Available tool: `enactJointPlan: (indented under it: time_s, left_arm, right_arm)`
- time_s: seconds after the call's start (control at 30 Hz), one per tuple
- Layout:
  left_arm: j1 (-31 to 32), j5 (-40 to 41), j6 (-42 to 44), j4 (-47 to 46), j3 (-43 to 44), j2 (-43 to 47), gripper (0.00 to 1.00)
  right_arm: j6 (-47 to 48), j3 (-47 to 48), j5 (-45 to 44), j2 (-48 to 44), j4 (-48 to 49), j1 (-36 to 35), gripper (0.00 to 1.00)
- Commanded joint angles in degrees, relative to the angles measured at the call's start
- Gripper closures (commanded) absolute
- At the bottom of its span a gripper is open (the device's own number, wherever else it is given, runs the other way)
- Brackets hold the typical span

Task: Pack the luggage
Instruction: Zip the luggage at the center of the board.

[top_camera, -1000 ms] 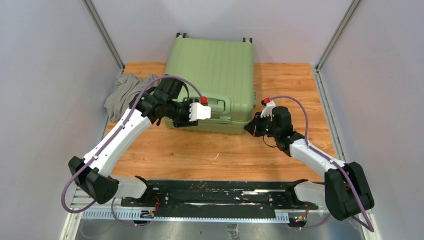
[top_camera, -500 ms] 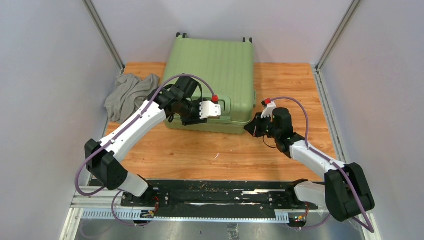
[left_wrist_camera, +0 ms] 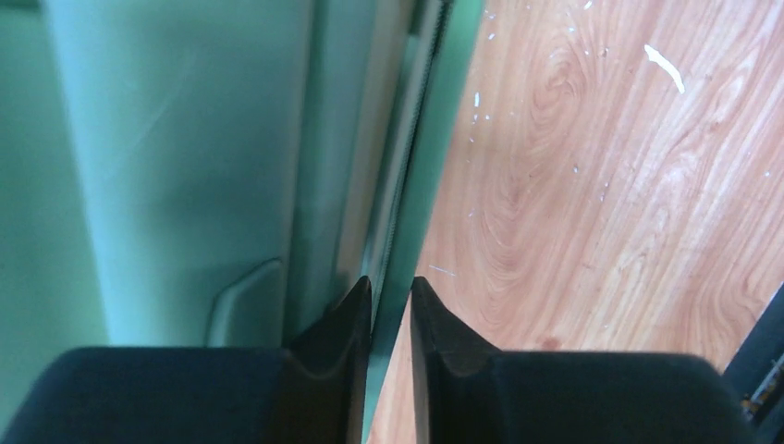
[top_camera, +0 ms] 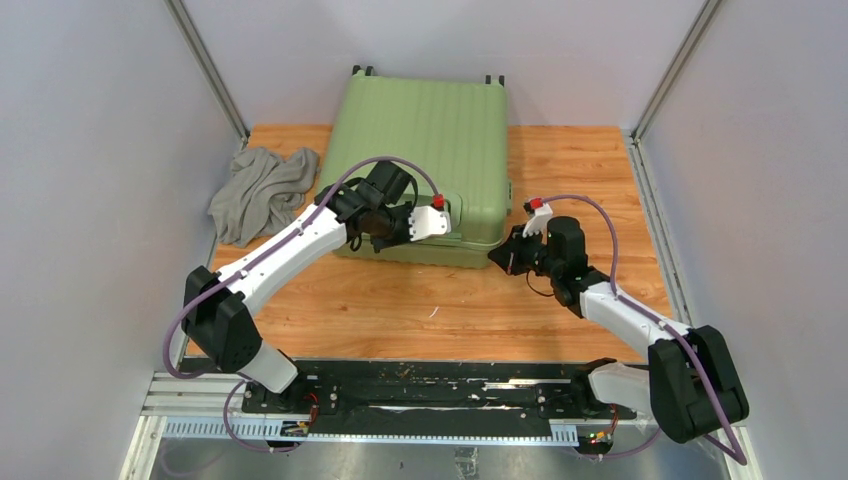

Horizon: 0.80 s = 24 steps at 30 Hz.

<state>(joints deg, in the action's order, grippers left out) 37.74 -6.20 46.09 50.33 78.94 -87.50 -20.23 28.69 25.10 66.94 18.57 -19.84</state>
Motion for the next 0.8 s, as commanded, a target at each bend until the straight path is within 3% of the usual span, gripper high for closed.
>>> enactJointPlan:
  time_s: [0.0,0.07,0.77]
  left_arm:
    - [-0.47,5.37,-2.72,-8.88,0.18,0.16,0.91]
    - [-0.38,5.07,-3.41,-8.91,0.88,1.11,1.00]
    - [-0.29,-0.05,-5.86,-8.71,6.72,8.89,1.00]
  right_arm:
    - [0.68,-0.29,7.15,-0.33,12.12,0.25,1.00]
    - [1.25,-0.66,7.93,-0.07,12.73,0.29,1.00]
    - [4.40,-3.42,7.53,-4.45,10.38,2.52,1.00]
